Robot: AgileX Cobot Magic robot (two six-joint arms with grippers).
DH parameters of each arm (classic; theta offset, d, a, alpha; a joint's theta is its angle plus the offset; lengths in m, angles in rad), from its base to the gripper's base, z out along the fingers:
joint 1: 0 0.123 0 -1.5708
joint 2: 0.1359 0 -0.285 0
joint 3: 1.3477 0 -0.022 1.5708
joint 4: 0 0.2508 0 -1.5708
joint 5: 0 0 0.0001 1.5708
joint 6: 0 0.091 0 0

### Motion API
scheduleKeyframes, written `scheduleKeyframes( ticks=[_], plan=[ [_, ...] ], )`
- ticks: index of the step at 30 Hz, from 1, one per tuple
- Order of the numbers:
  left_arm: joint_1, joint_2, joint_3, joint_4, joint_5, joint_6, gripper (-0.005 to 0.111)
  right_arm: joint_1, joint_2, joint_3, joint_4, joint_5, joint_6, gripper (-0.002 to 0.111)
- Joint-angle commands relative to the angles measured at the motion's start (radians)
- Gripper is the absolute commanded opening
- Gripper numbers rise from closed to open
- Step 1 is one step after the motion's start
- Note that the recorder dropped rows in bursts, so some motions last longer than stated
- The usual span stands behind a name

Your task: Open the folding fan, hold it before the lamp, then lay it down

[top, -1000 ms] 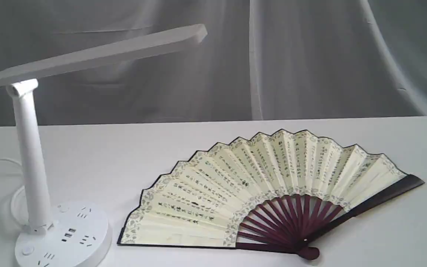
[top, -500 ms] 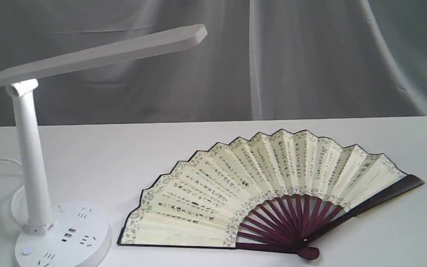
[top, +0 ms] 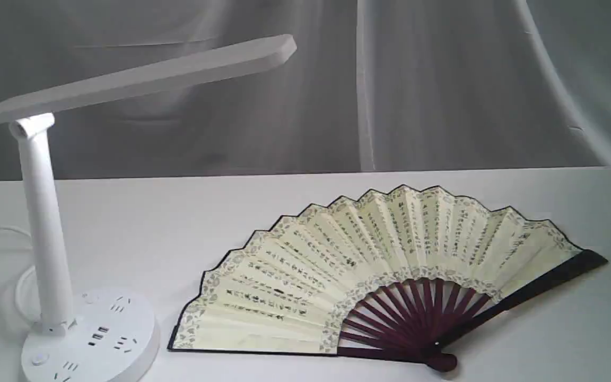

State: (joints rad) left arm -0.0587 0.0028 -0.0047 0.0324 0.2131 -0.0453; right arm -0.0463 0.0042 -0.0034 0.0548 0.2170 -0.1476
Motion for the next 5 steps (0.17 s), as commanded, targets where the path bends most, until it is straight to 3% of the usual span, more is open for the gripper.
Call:
scheduleKeyframes(
  ticks=[1, 5],
  plan=[
    [0.003, -0.003, 0.005, 0.000, -0.006, -0.004, 0.000, 0.003, -0.004, 0.003, -0.002, -0.002, -0.002, 0.007],
    [0.003, -0.003, 0.005, 0.000, -0.006, -0.004, 0.000, 0.003, -0.004, 0.003, -0.002, -0.002, 0.001, 0.007]
  ],
)
